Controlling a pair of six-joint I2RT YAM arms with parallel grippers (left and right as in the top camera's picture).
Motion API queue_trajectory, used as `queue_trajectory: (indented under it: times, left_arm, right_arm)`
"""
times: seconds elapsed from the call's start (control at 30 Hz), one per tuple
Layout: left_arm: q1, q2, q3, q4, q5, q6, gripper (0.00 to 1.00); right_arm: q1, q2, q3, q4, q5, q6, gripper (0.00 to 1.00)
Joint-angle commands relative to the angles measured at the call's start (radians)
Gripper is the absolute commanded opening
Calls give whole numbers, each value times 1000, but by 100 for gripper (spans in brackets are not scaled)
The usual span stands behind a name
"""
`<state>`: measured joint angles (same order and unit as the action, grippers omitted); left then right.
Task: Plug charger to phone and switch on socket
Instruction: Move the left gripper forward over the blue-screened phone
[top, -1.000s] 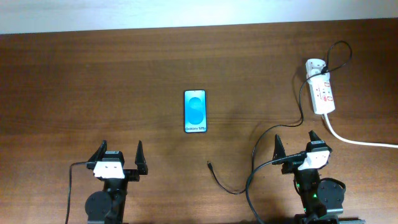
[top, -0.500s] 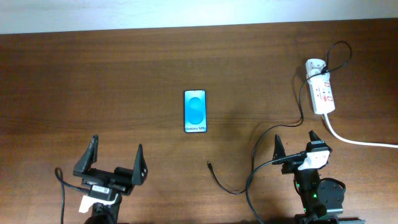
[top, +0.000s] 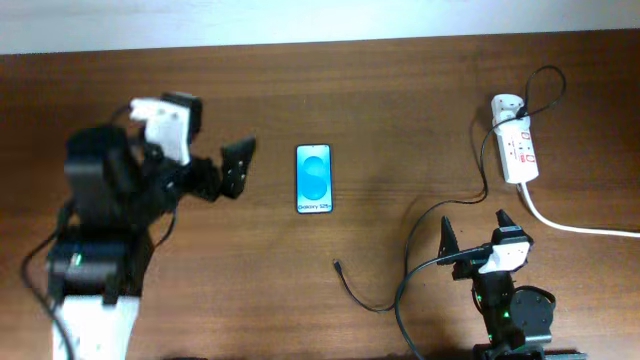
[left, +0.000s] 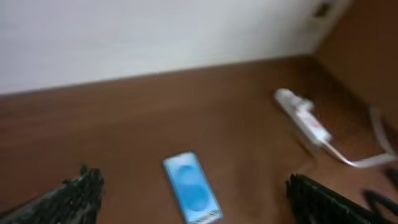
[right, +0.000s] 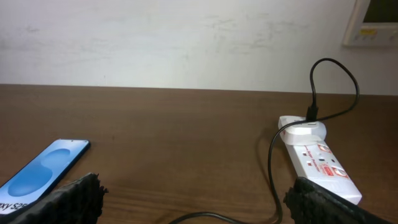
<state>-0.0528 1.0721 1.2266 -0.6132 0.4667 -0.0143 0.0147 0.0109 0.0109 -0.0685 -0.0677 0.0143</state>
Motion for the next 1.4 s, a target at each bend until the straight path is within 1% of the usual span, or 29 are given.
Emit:
queue_trajectory:
  times: [0.0, 0.03, 0.1, 0.17, 0.2, 0.27, 0.3, 0.33, 0.43, 0.47, 0.53, 0.63, 0.7, 0.77, 0.93, 1.13, 1.37]
  left_arm:
    - [-5, 156, 36, -25, 191, -28, 99]
    - [-21, 193, 36, -38, 152, -61, 99]
    - [-68, 251, 79, -121, 40, -64, 99]
    - [-126, 328, 222, -313, -166, -64, 99]
    - [-166, 409, 369, -484, -301, -108, 99]
    - [-206, 553, 557, -696, -366, -116, 99]
    - [-223, 615, 608, -753, -383, -116, 99]
    - [-239, 648, 611, -745, -366, -117, 99]
    - [-280, 702, 610, -710, -134, -116, 99]
    - [-290, 702, 610, -679, -117, -121, 99]
    - [-314, 703, 610, -643, -125, -206, 99]
    - [-377, 740, 610, -645, -289, -354, 99]
    - [-412, 775, 610, -644, -294, -377, 99]
    - [-449, 832, 610, -642, -345, -430, 99]
    - [-455, 911, 610, -602, -344, -445, 99]
    - [-455, 927, 607, -591, -345, -444, 99]
    - [-462, 1049, 607, -570, -341, -445, 99]
  right_arm:
    - [6, -7, -5, -6, 1, -7, 98]
    - [6, -7, -5, -6, 2, -7, 98]
    - [6, -7, -5, -6, 1, -7, 98]
    - [6, -7, -5, -6, 1, -7, 99]
    - [6, -7, -5, -6, 1, -7, 98]
    - [6, -7, -5, -6, 1, -7, 98]
    - [6, -7, -5, -6, 1, -7, 98]
    - [6, -7, -5, -6, 1, -7, 98]
    - [6, -7, -5, -6, 1, -7, 98]
    - [6, -7, -5, -6, 1, -7, 98]
    - [6, -7, -5, -6, 1, -7, 98]
    - [6, -7, -5, -6, 1, -7, 98]
    - [6, -7, -5, -6, 2, -7, 98]
    - [6, -7, -5, -6, 2, -7, 98]
    - [6, -7, -5, -6, 1, -7, 98]
    - [6, -7, -5, -6, 1, -7, 98]
    - [6, -7, -5, -6, 1, -7, 98]
